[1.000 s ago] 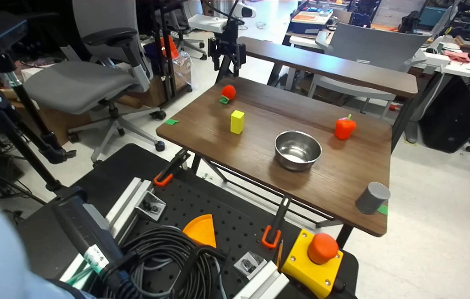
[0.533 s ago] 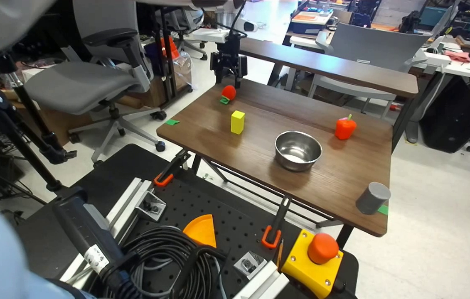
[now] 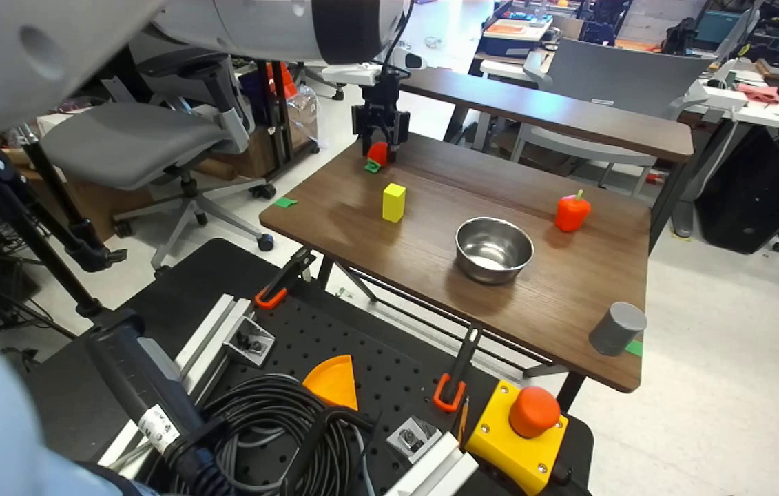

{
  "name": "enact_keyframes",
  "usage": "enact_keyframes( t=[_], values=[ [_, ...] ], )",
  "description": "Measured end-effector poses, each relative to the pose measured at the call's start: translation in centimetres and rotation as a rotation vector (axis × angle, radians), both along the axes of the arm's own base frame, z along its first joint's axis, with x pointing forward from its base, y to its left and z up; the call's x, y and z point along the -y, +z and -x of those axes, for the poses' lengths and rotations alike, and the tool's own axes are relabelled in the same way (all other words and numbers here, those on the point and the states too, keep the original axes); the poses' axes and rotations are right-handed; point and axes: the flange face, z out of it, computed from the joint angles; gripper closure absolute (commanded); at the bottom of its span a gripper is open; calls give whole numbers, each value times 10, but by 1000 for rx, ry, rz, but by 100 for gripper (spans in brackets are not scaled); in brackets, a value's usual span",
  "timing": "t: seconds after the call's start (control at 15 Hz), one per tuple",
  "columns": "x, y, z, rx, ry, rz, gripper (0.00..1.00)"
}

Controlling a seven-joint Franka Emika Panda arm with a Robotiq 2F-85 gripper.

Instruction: Move the plush toy to the right

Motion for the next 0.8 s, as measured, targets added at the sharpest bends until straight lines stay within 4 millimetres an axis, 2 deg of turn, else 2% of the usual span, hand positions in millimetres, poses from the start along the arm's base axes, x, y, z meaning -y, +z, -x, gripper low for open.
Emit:
enact_keyframes(
  t=[0.4,0.47,0.53,0.6,0.8],
  values=[
    [-8,8,-2,13,4,-12,97],
    [-10,12,-3,20,6,-18,98],
    [-12,18,-5,29,7,-26,95],
    [-15,26,-6,39,9,-35,98],
    [-13,61,-16,80,0,-59,96]
  ],
)
